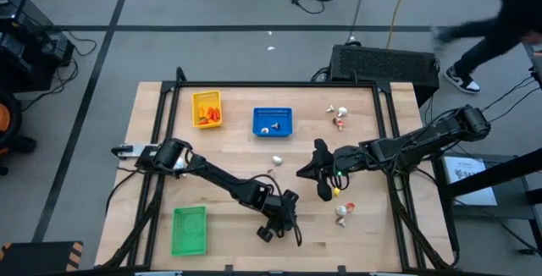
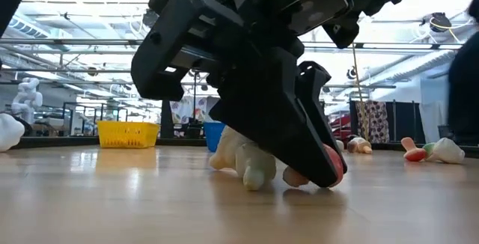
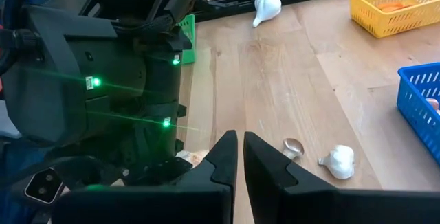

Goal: Sort produce into baskets
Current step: Put the orange mushroom into the blue bin

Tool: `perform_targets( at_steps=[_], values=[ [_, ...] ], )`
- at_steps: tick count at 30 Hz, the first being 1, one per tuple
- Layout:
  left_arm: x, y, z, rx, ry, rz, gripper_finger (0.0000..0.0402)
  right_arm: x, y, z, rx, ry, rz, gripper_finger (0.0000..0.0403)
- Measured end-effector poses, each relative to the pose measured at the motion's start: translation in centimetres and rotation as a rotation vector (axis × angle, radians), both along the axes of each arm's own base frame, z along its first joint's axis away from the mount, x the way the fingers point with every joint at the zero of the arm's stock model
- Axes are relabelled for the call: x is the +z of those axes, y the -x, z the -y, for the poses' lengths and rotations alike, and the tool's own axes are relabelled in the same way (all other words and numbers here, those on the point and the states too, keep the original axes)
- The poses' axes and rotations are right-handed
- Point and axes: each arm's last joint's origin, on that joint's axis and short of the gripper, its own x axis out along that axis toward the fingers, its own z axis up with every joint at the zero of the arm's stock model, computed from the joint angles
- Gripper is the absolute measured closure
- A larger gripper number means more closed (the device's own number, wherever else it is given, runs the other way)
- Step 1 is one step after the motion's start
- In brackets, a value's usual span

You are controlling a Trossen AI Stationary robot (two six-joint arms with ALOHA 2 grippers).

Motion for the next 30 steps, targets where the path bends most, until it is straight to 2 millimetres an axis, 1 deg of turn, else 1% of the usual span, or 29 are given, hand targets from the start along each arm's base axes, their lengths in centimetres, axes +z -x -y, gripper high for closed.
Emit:
perform_targets(
  at_steps=[2, 4, 7, 10, 14, 17, 19, 20, 23, 26, 28, 30],
  values=[
    [0.4, 0.0, 0.0, 0.003, -0.006, 0.008, 0.0300, 0.0, 0.0, 0.0, 0.000, 0.000, 0.000, 0.0385],
    [1.3, 0.1, -0.2, 0.026, -0.026, 0.035, 0.0301, 0.0, 0.0, 0.0, 0.000, 0.000, 0.000, 0.0385],
    [3.5, 0.4, -0.5, 0.070, -0.060, 0.089, 0.0301, 0.0, 0.0, 0.0, 0.000, 0.000, 0.000, 0.0385],
    [6.3, 1.3, -1.2, 0.092, -0.090, 0.097, 0.0302, 0.0, 0.0, 0.0, 0.000, 0.000, -0.001, 0.0385],
    [10.2, 3.4, -3.1, 0.146, -0.181, 0.066, 0.0302, 0.0, 0.0, 0.0, -0.003, -0.007, -0.006, 0.0385],
    [12.3, 4.8, -5.1, 0.217, -0.269, 0.034, 0.0302, -0.1, 0.0, 0.0, -0.008, -0.018, -0.010, 0.0385],
    [13.4, 5.6, -7.2, 0.235, -0.321, 0.031, 0.0303, -0.1, 0.0, 0.0, -0.012, -0.027, -0.009, 0.0385],
    [13.7, 5.9, -8.5, 0.250, -0.342, 0.020, 0.0303, -0.1, 0.0, 0.0, -0.013, -0.028, -0.010, 0.0385],
    [14.3, 6.5, -13.7, 0.370, -0.315, 0.020, 0.0303, -0.1, 0.0, 0.0, -0.017, -0.040, -0.011, 0.0385],
    [13.9, 7.2, -18.8, 0.469, -0.183, 0.012, 0.0303, 0.0, 0.0, 0.0, -0.021, -0.050, -0.011, 0.0385],
    [13.1, 7.5, -21.6, 0.515, -0.088, 0.033, 0.0303, 0.0, 0.0, -0.1, -0.018, -0.047, -0.009, 0.0385],
    [12.1, 7.9, -23.9, 0.570, -0.034, 0.059, 0.0303, -0.1, 0.1, -0.1, -0.017, -0.042, -0.011, 0.0385]
  ],
)
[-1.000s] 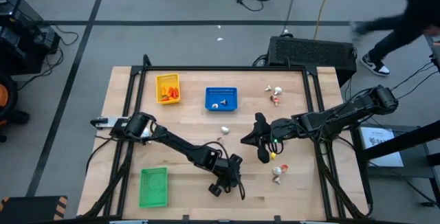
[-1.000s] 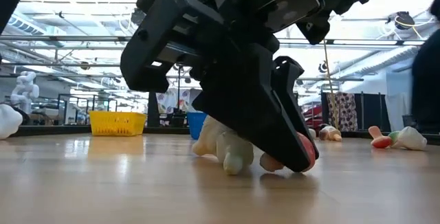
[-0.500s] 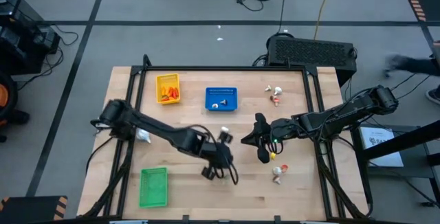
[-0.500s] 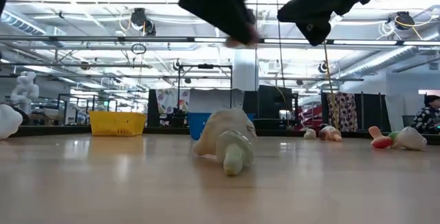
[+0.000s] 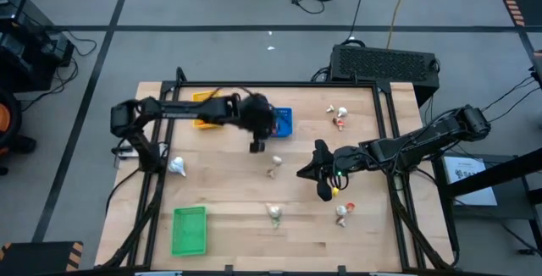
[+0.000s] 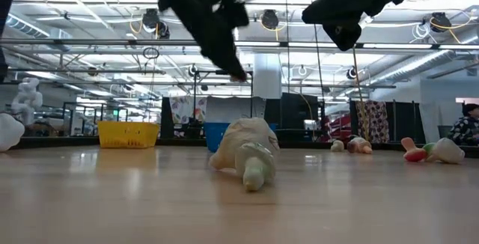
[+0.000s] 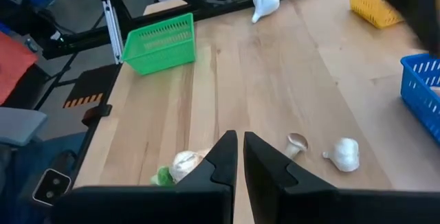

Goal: Sort produce into baskets
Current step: Put the orange mushroom into the blue bin

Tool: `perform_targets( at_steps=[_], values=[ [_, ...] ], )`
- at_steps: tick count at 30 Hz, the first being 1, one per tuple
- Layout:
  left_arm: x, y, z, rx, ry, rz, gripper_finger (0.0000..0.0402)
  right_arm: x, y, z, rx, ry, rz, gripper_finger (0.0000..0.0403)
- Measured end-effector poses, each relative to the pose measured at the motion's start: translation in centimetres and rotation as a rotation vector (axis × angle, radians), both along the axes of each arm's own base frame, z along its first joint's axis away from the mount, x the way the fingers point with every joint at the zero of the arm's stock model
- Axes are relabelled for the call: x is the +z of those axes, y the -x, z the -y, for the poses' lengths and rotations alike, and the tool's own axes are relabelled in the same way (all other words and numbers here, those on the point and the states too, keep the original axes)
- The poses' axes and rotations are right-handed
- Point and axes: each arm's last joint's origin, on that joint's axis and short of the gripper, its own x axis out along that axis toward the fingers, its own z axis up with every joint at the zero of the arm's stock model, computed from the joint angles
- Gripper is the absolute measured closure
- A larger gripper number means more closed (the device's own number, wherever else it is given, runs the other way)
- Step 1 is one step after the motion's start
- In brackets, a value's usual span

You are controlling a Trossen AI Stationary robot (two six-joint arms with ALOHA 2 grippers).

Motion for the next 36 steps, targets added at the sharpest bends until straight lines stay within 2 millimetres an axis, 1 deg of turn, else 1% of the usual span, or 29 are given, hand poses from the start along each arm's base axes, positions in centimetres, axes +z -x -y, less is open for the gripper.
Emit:
perform_targets(
  at_steps=[2, 5, 8, 11, 13, 17, 20, 25, 29, 33, 36],
  values=[
    [-1.2, 0.3, -1.9, 0.047, -0.002, 0.039, 0.0303, 0.0, 0.0, 0.0, 0.003, 0.007, 0.000, 0.0385],
    [-2.6, 1.0, -4.1, 0.108, -0.017, 0.091, 0.0303, 0.0, 0.0, 0.0, 0.005, 0.013, 0.001, 0.0385],
    [-3.0, 1.5, -5.4, 0.163, -0.009, 0.137, 0.0303, -0.1, 0.0, 0.0, 0.004, 0.015, -0.005, 0.0385],
    [-3.6, 2.0, -6.0, 0.220, 0.030, 0.130, 0.0303, -0.1, 0.0, 0.2, -0.010, 0.022, -0.013, 0.0385],
    [-3.8, 2.1, -6.1, 0.240, 0.047, 0.125, 0.0303, -0.3, 0.1, 0.3, -0.050, 0.045, -0.029, 0.0385],
    [-4.2, 2.2, -6.0, 0.278, 0.007, 0.103, 0.0302, -1.1, 0.5, 0.9, -0.212, 0.070, -0.105, 0.0385],
    [-4.1, 2.1, -5.6, 0.278, -0.004, 0.106, 0.0287, -1.4, 0.8, 1.1, -0.280, 0.071, -0.143, 0.0385],
    [-4.1, 1.7, -4.8, 0.258, -0.019, 0.108, 0.0237, -1.5, 0.9, 1.1, -0.287, 0.074, -0.149, 0.0385],
    [-3.9, 1.6, -4.9, 0.325, -0.102, 0.107, 0.0204, -1.5, 0.9, 1.1, -0.289, 0.075, -0.149, 0.0385],
    [-3.8, 1.5, -5.0, 0.366, -0.099, 0.124, 0.0191, -1.5, 0.9, 1.1, -0.288, 0.075, -0.149, 0.0385],
    [-3.3, 1.2, -4.4, 0.331, -0.072, 0.112, 0.0189, -1.5, 0.9, 1.1, -0.288, 0.076, -0.149, 0.0385]
  ],
)
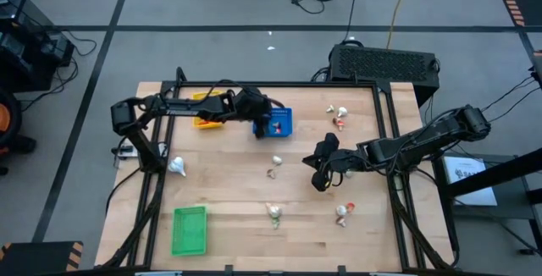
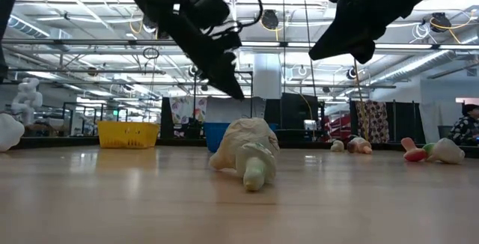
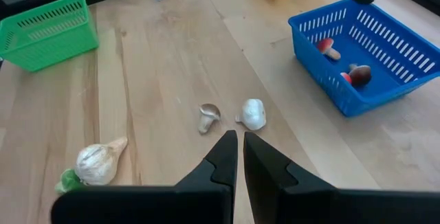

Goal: Sort produce into baskets
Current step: Put the orange mushroom into the blue bin

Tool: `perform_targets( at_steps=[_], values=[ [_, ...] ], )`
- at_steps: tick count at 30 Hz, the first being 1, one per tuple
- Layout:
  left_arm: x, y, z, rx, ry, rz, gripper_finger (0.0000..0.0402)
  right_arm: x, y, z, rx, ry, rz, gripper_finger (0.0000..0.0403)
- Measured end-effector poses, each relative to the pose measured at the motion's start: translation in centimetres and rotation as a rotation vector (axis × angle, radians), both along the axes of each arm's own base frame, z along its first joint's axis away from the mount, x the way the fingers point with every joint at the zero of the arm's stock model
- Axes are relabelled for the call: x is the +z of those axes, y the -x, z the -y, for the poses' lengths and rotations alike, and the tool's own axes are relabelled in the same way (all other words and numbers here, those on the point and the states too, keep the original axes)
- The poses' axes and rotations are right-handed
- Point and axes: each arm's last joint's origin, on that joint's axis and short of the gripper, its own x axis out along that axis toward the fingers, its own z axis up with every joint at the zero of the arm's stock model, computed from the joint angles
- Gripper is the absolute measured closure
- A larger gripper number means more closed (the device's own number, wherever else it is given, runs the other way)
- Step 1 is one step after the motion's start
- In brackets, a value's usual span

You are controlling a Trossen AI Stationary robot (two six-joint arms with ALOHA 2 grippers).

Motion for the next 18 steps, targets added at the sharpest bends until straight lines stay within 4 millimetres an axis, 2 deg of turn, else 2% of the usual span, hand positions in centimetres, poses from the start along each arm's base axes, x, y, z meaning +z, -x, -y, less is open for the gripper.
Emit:
perform_targets(
  at_steps=[3, 7, 10, 13, 18],
  values=[
    [1.6, -0.4, 1.2, -0.044, 0.011, 0.002, 0.0189, 0.0, 0.0, 0.0, 0.002, 0.003, -0.001, 0.0385],
    [4.0, -0.3, 4.1, -0.124, 0.025, -0.060, 0.0189, -0.1, 0.1, 0.0, 0.003, 0.004, -0.010, 0.0385],
    [5.9, 0.7, 6.5, -0.184, 0.043, -0.145, 0.0189, -0.3, 0.2, 0.0, 0.004, 0.005, -0.035, 0.0385],
    [8.3, 2.6, 8.6, -0.230, 0.065, -0.243, 0.0189, -0.4, 0.3, 0.0, -0.006, -0.017, -0.046, 0.0385],
    [11.4, 7.7, 11.3, -0.185, 0.176, -0.456, 0.0189, -0.4, 0.3, -0.2, 0.004, -0.047, -0.044, 0.0385]
  ],
)
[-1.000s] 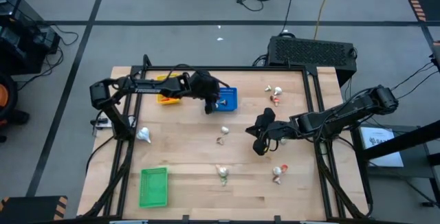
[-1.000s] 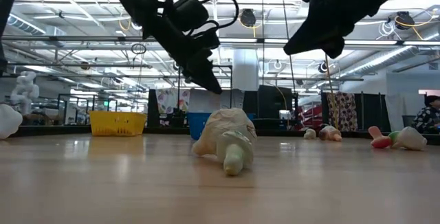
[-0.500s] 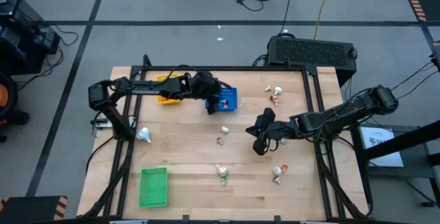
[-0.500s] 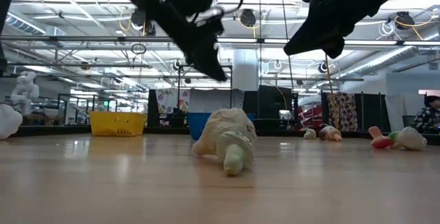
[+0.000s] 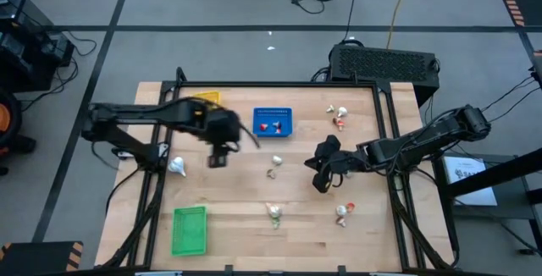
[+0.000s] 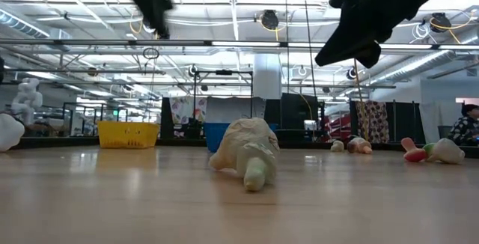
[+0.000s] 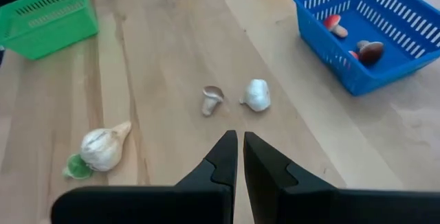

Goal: Sort produce into baskets
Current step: Put the orange mushroom into the blue bin

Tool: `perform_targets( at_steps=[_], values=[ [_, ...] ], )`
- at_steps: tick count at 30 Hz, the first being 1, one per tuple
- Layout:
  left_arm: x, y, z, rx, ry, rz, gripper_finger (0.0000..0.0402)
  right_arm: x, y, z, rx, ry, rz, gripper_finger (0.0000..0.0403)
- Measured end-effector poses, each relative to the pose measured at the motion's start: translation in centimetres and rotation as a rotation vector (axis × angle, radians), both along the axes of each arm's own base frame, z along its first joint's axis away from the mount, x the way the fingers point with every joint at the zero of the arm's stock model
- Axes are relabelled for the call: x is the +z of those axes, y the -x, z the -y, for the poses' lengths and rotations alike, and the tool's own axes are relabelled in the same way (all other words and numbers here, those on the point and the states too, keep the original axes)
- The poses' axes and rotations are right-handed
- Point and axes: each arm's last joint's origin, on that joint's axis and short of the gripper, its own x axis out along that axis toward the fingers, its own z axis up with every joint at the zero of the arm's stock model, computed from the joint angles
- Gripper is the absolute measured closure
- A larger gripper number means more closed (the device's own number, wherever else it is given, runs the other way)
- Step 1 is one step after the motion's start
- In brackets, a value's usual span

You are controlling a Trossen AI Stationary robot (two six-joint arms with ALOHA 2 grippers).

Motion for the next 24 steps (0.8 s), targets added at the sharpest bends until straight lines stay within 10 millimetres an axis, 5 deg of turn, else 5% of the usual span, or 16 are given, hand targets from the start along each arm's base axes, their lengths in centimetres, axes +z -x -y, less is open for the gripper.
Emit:
perform_targets(
  at_steps=[5, 10, 24],
  values=[
    [1.2, 4.5, 1.4, 0.146, 0.062, -0.086, 0.0189, 0.1, 0.0, -0.2, 0.008, -0.003, 0.011, 0.0385],
    [0.2, 7.0, 2.0, 0.196, 0.079, -0.115, 0.0189, 0.1, 0.0, -0.2, 0.010, 0.000, 0.012, 0.0385],
    [-10.1, 7.5, 3.6, 0.157, 0.285, -0.320, 0.0189, 0.7, -0.8, 1.0, 0.036, 0.107, 0.067, 0.0385]
  ],
)
